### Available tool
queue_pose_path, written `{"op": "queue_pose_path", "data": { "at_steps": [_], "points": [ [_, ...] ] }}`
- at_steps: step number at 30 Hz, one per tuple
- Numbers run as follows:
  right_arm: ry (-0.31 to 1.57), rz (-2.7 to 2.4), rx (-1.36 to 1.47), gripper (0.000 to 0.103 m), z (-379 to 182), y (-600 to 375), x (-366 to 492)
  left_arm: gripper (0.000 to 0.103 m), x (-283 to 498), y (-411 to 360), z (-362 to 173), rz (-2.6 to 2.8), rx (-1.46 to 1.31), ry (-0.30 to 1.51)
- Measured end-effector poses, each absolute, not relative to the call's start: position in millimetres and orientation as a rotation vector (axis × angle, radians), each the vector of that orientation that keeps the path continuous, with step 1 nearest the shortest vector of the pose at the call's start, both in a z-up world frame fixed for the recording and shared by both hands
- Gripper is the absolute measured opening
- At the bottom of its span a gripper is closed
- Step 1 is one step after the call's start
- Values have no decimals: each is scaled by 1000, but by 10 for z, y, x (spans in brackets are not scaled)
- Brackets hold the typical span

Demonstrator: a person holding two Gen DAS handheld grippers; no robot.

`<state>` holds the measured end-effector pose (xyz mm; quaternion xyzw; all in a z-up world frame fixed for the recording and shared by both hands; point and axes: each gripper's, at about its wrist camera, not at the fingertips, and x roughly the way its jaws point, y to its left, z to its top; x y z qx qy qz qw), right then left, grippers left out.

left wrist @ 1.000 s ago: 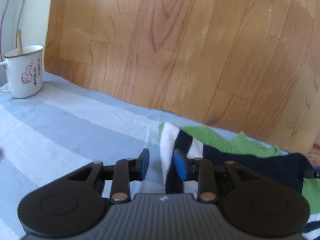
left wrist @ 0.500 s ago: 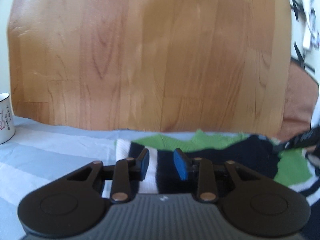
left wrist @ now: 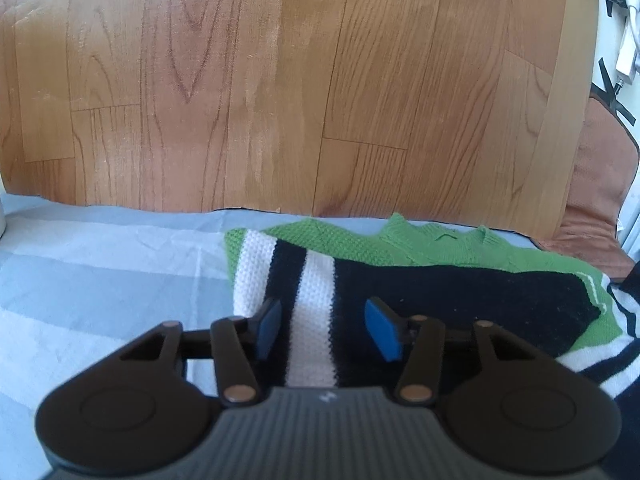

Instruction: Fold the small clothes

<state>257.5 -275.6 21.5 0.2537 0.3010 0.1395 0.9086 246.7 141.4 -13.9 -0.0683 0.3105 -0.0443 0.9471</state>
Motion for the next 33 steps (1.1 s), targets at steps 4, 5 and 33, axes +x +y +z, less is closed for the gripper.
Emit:
{"op": "queue_pose_path", "data": {
  "at_steps": [4,5,33],
  "points": [
    [524,216,597,23,298,-3250,1955,51,2473,1405,-134,-94,-131,635],
    [515,198,619,24,260,-3341,1813,51,2475,1409,-130,-94,-132,636],
    [442,-144,813,8,-208,-3796,1181,55,2478,1427,-128,-95,-143,628]
  ]
}}
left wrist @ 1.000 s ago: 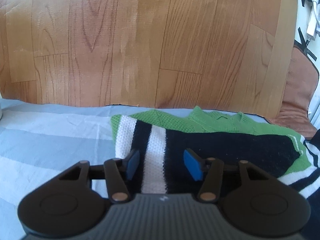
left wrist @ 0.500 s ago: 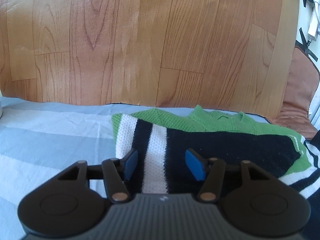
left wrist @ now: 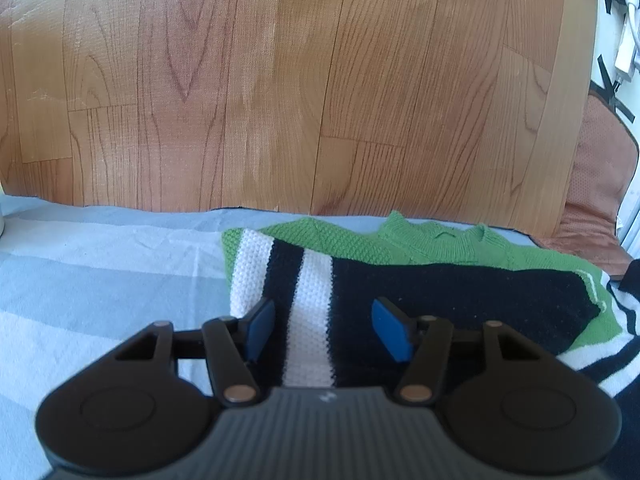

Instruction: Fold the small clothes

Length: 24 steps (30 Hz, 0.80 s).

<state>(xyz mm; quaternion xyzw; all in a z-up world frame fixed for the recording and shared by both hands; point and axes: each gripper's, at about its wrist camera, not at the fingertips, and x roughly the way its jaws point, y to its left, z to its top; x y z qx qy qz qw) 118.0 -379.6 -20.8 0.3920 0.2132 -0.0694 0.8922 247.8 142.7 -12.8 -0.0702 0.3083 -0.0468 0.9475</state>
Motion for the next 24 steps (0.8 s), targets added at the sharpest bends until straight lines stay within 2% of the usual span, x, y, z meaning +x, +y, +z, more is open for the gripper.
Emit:
{"op": "queue_pose_path", "data": {
  "at_steps": [5,10,15,18,20,24],
  "points": [
    [340,101,634,8,645,-3133,1517,56,2338,1545,-1,-151,-232,509],
    [396,410,450,8,1113,-1964,2053,60,2332,1803,46,-254,-421,479],
    [517,611,285,8,1000,-798,2472,60,2380,1984,18,-332,-548,486],
    [701,710,266,12,682,-393,2822,61,2393,1993,31,-338,-547,494],
    [712,680,318,13,607,-510,2906,61,2397,1973,19,-337,-536,507],
    [612,581,389,18,621,-1285,2769,61,2429,1895,-13,-339,-502,547]
  ]
}}
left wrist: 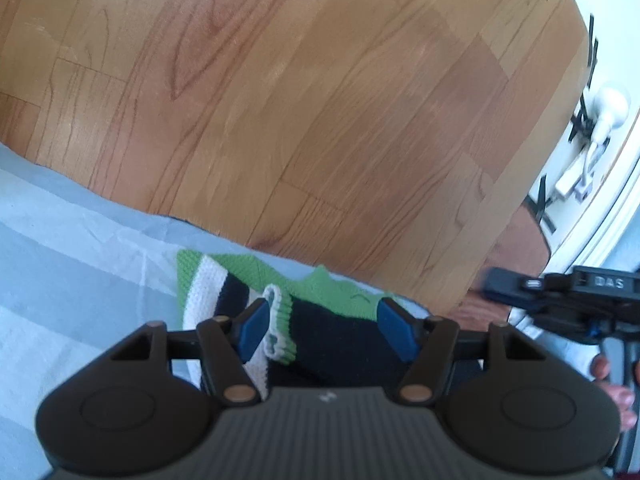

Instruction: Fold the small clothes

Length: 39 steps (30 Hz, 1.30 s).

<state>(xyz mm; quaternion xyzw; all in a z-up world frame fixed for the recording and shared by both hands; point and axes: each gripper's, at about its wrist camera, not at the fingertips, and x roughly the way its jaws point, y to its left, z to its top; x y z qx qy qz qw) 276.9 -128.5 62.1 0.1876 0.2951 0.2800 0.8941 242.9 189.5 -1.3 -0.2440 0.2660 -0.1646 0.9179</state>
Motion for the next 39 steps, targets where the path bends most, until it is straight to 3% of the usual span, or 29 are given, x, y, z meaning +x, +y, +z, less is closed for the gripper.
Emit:
{"op": "queue_pose_path", "data": {
  "at_steps": [5,9,12,15,19,28,35,39],
  "points": [
    [558,292,378,46,415,-2344,2603,56,2534,1742,-136,-286,-423,657],
    [621,208,446,46,117,-2737,2600,21,2540,1692,-177,-262,-375,660],
    [619,237,417,46,43,-2633,2559,12,2550,1709,-201,-274,-387,664],
    [677,255,311,42,-69,-2418,2672,12,2531,1714,-187,-279,-376,649],
    [616,233,121,43,-161,-2168,2659,12,2497,1694,-167,-277,-351,648],
    [634,230,269,47,-131,-2427,2579,12,2301,1621,29,-224,-303,725],
    [633,332,433,51,-107,-2690,1910,18,2067,1521,14,-118,-241,729],
    [622,392,430,53,-75,-2744,1430,30,1745,1434,176,-157,-232,679]
  ]
}}
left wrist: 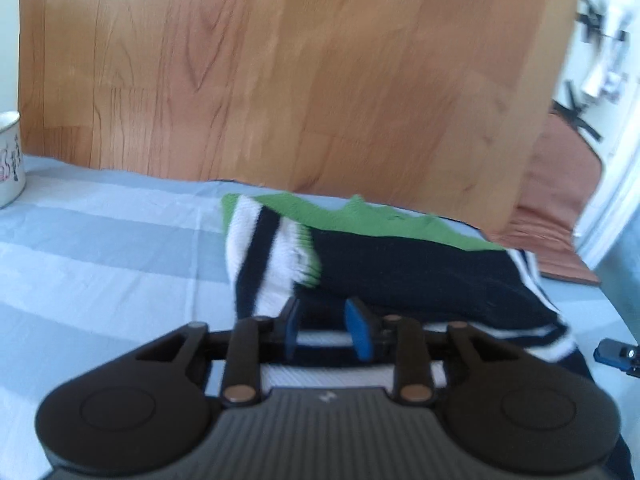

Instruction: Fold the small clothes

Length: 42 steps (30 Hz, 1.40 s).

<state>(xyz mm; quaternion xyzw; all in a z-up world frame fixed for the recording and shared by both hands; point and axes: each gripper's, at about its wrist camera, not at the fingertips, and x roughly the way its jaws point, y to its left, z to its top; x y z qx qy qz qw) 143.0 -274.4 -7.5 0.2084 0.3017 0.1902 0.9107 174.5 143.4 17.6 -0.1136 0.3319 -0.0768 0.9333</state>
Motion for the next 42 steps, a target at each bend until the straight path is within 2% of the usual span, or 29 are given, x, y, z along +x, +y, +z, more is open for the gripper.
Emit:
{"op": "queue_pose_path", "data": {
  "at_steps": [4,8,21,33,42],
  "points": [
    [612,436,397,54,-118,-2708,1030,37,1286,1219,180,-200,-139,665],
    [621,460,352,54,-204,-2650,741,37,836,1108,70,-223,-73,679],
    [615,392,391,53,-447,-2988,357,49,-219,1207,-114,-157,34,655],
    [620,398,433,53,-403,-3255,5,51,-855,1753,-25,-188,-230,724],
    [679,439,532,53,-578,-3463,-301,51,-963,1660,-108,-262,-290,783]
  ]
}}
